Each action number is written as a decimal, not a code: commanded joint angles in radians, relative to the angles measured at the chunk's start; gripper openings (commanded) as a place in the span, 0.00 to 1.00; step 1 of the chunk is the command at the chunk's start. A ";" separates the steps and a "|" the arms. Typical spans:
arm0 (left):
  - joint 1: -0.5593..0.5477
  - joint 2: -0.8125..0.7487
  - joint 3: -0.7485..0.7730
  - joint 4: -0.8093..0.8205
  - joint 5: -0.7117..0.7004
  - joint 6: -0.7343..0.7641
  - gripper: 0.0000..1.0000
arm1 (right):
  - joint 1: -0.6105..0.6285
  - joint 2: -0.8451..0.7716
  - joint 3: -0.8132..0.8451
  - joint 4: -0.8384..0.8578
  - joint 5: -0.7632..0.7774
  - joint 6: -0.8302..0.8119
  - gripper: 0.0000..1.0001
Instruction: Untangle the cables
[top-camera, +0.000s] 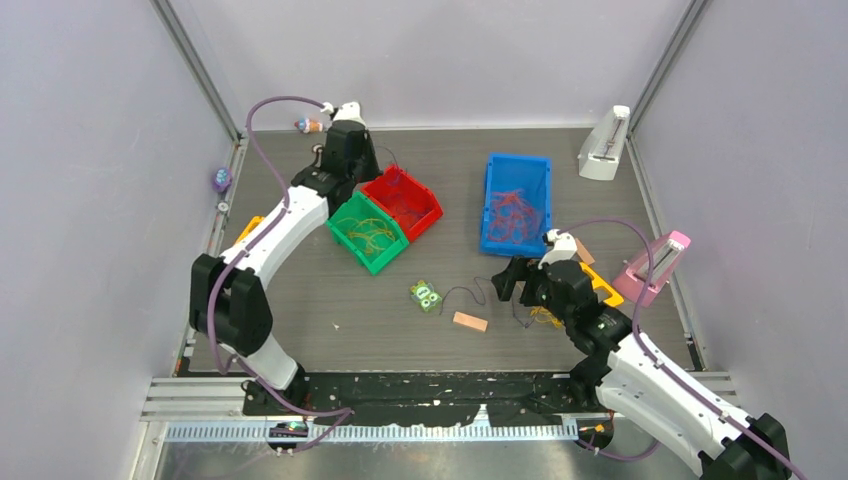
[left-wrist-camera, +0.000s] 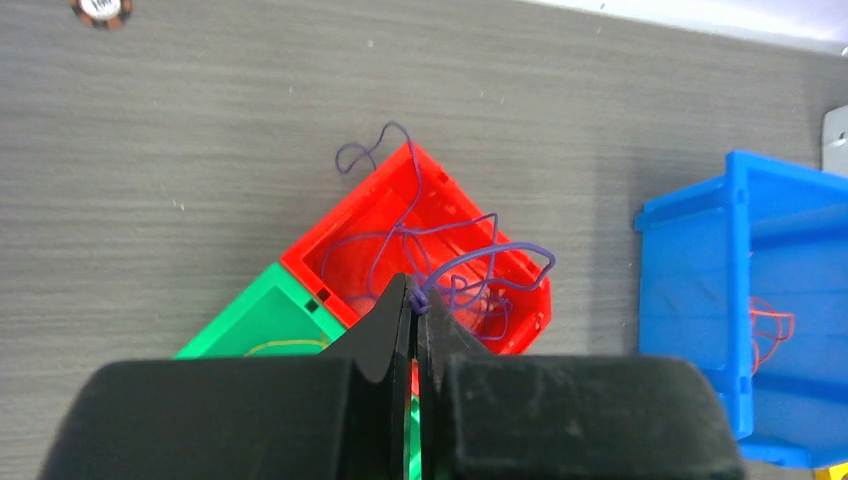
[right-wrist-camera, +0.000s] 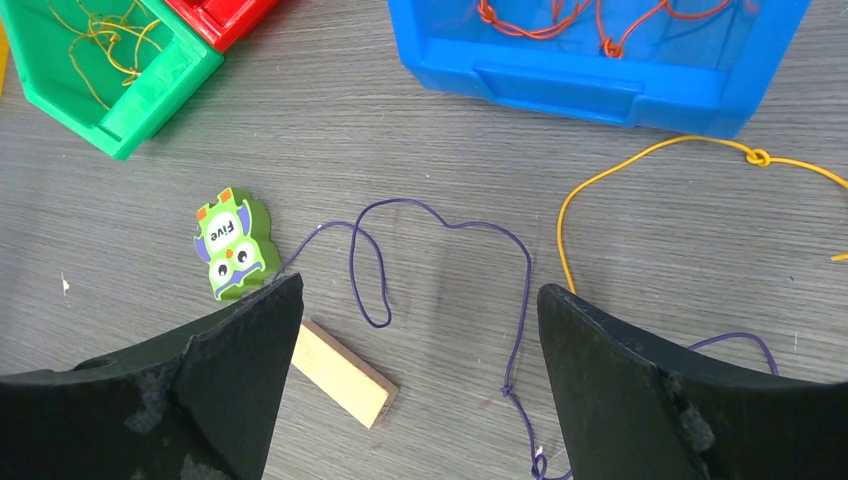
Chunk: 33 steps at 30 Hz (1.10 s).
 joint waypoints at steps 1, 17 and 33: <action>0.005 0.017 -0.041 0.025 0.021 -0.052 0.00 | 0.005 -0.028 0.001 0.010 0.003 -0.003 0.92; 0.005 0.384 0.309 -0.398 0.119 -0.106 0.00 | 0.004 -0.081 -0.007 -0.026 0.017 -0.002 0.92; 0.005 0.425 0.330 -0.424 0.211 -0.108 0.41 | 0.005 -0.092 -0.001 -0.046 0.007 0.005 0.92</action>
